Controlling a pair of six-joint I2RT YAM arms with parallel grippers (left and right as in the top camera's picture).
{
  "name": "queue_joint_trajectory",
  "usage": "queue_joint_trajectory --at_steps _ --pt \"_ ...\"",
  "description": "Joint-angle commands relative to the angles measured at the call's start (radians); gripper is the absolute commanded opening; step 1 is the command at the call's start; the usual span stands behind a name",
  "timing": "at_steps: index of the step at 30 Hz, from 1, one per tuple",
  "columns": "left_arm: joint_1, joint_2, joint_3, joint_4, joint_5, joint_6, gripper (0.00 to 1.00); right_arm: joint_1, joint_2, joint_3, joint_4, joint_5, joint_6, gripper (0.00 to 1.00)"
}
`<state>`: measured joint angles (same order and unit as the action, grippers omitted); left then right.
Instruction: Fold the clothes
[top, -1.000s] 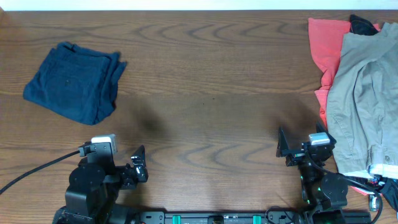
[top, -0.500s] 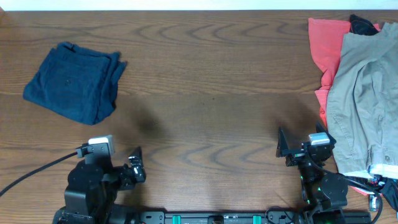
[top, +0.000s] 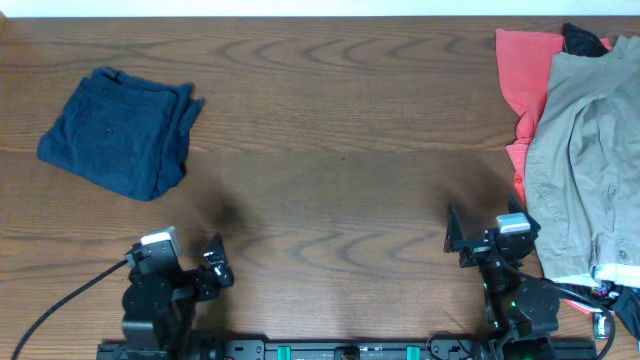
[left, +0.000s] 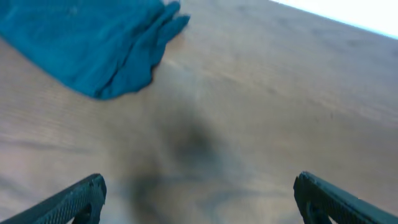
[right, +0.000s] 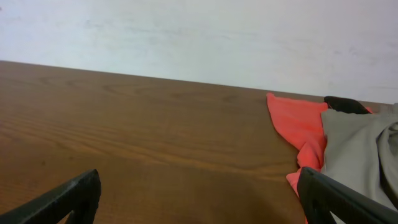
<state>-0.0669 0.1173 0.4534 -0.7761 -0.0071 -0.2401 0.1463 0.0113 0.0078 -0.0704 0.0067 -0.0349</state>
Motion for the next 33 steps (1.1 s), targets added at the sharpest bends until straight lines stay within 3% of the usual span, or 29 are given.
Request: queue_joint_trajectory --at_steps 1,11,18,22,27,33 --pt "0.005 -0.060 -0.089 0.084 0.003 -0.014 0.98 0.010 -0.006 -0.003 -0.004 -0.008 -0.015 0.99" --pt "0.005 -0.116 -0.324 0.497 0.025 -0.010 0.98 0.010 -0.006 -0.003 -0.004 -0.008 -0.015 0.99" --pt "0.005 -0.116 -0.451 0.862 0.026 0.092 0.97 0.010 -0.006 -0.003 -0.004 -0.008 -0.015 0.99" --pt "0.005 -0.116 -0.449 0.867 0.021 0.171 0.98 0.010 -0.006 -0.003 -0.004 -0.008 -0.015 0.99" --pt "0.005 -0.116 -0.449 0.718 0.022 0.154 0.98 0.010 -0.006 -0.003 -0.004 -0.008 -0.015 0.99" --pt "0.004 -0.116 -0.449 0.706 0.022 0.154 0.98 0.010 -0.006 -0.003 -0.004 -0.008 -0.015 0.99"
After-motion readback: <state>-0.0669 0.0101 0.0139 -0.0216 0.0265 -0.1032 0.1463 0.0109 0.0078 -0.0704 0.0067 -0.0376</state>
